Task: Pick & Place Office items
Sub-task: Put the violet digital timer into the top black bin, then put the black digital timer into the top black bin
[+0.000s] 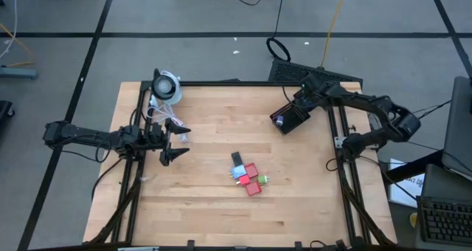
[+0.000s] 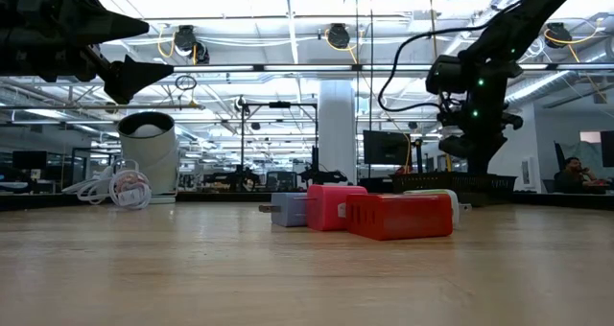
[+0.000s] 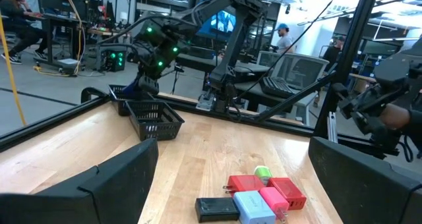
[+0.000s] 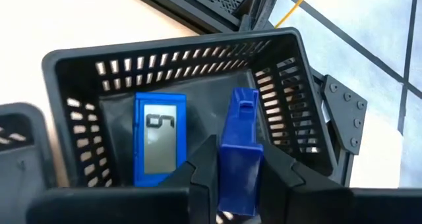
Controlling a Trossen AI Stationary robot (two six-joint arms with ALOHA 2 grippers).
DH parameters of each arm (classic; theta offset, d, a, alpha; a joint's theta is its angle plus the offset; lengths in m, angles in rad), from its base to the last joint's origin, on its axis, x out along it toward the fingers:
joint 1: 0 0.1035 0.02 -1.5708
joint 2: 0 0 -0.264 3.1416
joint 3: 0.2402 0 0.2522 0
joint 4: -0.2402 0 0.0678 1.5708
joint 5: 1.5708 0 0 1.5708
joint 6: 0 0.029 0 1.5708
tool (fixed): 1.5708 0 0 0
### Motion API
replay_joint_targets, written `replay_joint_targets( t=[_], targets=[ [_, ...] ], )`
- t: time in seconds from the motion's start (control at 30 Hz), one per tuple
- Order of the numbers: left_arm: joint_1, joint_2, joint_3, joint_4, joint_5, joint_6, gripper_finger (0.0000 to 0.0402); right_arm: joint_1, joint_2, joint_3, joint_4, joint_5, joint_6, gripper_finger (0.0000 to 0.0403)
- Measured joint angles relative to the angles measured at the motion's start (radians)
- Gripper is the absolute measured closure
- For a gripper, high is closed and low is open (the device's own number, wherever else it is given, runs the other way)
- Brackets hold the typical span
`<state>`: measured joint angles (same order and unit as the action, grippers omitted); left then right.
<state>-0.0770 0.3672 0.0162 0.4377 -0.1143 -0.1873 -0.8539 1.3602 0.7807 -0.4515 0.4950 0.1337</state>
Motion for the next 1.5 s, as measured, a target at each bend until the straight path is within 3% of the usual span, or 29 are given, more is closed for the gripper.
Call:
replay_joint_targets(
  t=[0.33,0.93,1.5],
  targets=[
    [0.0,0.0,0.0,0.0,0.0,0.0,0.0004,-0.024,0.017,0.0,0.022,0.004,-0.015,0.0337],
    [0.0,0.0,0.0,0.0,0.0,0.0,0.0004,-0.024,0.017,-0.001,0.022,-0.004,0.029,0.0257],
    [0.0,0.0,0.0,0.0,0.0,0.0,0.0004,-0.018,0.017,-0.002,0.109,-0.3,0.065,0.0247]
  ],
)
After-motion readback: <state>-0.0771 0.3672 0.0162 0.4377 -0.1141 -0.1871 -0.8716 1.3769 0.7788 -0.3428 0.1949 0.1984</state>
